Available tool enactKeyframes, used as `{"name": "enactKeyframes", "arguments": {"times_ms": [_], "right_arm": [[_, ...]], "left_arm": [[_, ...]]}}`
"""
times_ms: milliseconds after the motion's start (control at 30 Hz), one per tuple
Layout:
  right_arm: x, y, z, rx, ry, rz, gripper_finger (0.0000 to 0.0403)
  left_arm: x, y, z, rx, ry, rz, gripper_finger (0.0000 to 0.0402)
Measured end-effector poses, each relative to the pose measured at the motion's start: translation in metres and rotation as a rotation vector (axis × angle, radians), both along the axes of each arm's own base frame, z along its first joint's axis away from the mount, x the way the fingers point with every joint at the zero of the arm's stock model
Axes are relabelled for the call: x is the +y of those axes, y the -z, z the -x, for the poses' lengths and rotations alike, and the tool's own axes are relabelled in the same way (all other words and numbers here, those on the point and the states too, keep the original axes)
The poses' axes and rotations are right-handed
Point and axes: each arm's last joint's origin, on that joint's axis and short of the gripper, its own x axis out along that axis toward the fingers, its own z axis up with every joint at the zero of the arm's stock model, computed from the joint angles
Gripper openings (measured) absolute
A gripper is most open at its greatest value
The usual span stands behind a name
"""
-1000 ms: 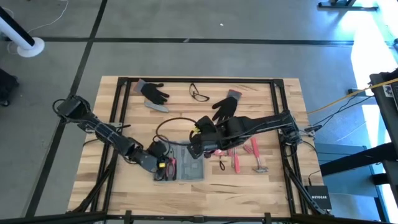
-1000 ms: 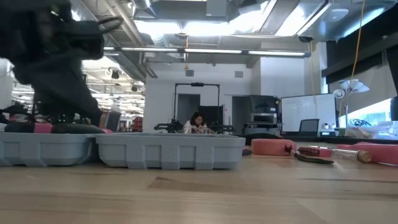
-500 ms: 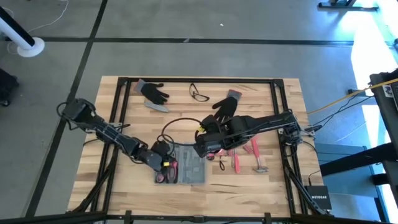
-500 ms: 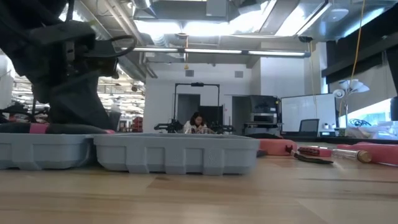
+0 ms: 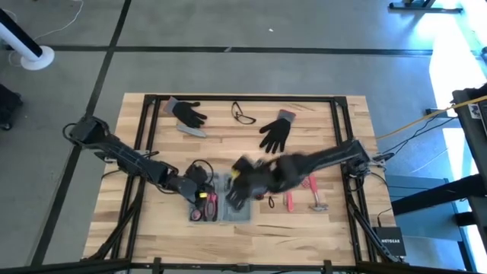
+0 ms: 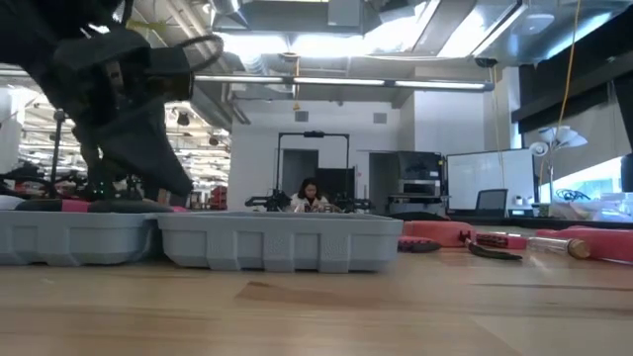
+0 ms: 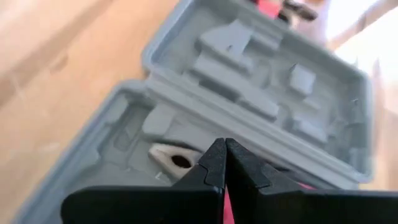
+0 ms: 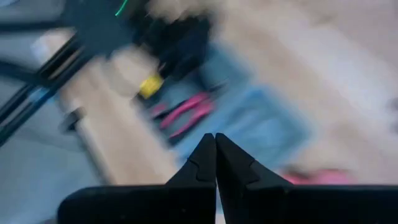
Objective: Prefit tool cases
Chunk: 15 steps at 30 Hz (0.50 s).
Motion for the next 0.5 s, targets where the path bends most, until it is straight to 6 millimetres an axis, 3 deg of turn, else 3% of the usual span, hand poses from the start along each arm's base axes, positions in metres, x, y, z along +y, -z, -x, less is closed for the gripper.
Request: {"name": "enactKeyframes", "arguments": {"times_ms": [167,333,400,500], "right_arm": [[0.037,0.074,-0.04,-0.171,-0.045,-0.235,0.0],[0.048,0.146,-0.068,-0.328,0.032,-0.421,0.0],[0.052,0.174,-0.077,-0.34,0.069,-0.47,0.0],[0.056,0.204,-0.086,-0.333,0.111,-0.513,0.0]], "left_arm": [[0.007,-0.028,0.014,-0.047,0.034,-0.056,0.0],[0.018,-0.055,0.038,-0.081,0.04,-0.096,0.0],[0.019,-0.053,0.046,-0.076,0.035,-0.089,0.0],[0.02,-0.032,0.057,-0.042,0.026,-0.063,0.0]]}}
